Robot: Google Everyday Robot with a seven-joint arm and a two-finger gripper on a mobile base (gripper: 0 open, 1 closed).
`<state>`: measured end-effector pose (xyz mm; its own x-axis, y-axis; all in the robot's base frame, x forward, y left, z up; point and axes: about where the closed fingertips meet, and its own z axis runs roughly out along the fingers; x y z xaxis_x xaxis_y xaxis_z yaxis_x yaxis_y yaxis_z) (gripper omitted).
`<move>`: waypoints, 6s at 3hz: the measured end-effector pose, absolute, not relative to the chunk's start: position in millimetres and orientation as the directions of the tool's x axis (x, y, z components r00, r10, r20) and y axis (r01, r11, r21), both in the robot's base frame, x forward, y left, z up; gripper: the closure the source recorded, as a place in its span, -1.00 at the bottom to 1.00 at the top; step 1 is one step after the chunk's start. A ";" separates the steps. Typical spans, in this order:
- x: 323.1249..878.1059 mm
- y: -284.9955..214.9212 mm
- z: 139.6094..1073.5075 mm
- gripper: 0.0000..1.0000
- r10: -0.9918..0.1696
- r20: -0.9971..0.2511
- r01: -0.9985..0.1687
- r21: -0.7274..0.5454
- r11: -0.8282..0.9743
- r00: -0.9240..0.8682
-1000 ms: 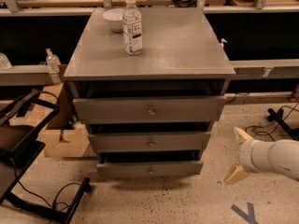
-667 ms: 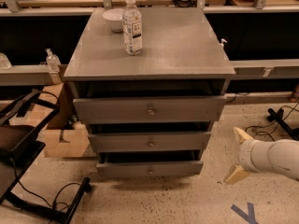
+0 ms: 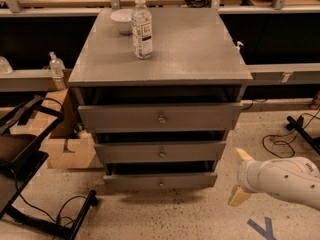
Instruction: Open bottom drawer
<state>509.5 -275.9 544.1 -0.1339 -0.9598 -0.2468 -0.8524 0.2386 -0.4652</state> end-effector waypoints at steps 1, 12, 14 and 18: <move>522.2 -261.3 497.7 -1.00 -0.957 -0.266 -0.866 -0.443 0.231 -0.119; 656.8 -156.6 172.8 0.09 -0.977 -0.198 -0.984 -0.176 -0.038 0.073; 656.8 -156.6 178.1 0.98 -0.977 -0.198 -0.984 -0.176 -0.038 0.073; 656.8 -156.6 178.9 1.00 -0.977 -0.198 -0.984 -0.176 -0.038 0.073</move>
Offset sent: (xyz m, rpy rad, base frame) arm 0.0765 0.0401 -0.1891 0.1214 0.1024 0.1361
